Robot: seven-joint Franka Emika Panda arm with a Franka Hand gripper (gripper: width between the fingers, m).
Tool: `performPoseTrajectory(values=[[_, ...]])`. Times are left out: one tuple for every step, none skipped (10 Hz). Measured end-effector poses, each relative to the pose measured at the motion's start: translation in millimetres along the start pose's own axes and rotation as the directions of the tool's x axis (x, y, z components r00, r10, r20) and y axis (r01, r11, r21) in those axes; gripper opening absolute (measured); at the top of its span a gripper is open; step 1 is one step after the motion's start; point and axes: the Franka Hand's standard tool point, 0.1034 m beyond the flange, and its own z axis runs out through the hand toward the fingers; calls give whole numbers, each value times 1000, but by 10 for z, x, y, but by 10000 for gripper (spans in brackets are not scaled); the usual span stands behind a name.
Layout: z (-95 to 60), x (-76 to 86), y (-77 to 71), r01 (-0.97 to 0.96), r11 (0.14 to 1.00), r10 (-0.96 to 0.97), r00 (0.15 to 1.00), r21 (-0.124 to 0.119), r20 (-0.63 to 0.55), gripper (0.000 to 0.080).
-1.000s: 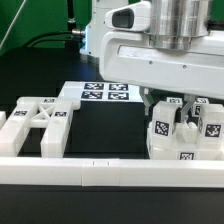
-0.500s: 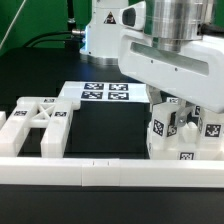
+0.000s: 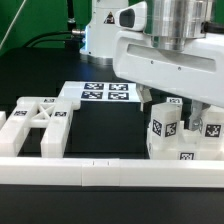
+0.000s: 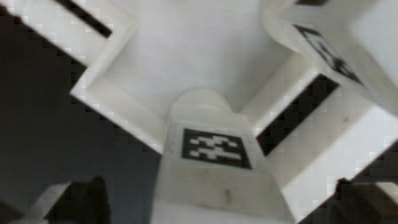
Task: Assemble chair
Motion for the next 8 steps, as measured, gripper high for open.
performPoseTrajectory(values=[[0,11,8,85,996,-85,996,1,0,643],[-1,27,26,193,981,-193,981,-1,3,648],[-11,54,40,286,958,-286,958,-3,7,648],[-21,82,47,397,918,-397,918,-1,4,649],[-23,99,58,471,882,-471,882,0,4,649],[-30,116,60,534,845,-534,845,0,2,649],[-30,118,61,613,790,-613,790,0,2,649],[-32,118,57,676,737,-676,737,-6,1,649]])
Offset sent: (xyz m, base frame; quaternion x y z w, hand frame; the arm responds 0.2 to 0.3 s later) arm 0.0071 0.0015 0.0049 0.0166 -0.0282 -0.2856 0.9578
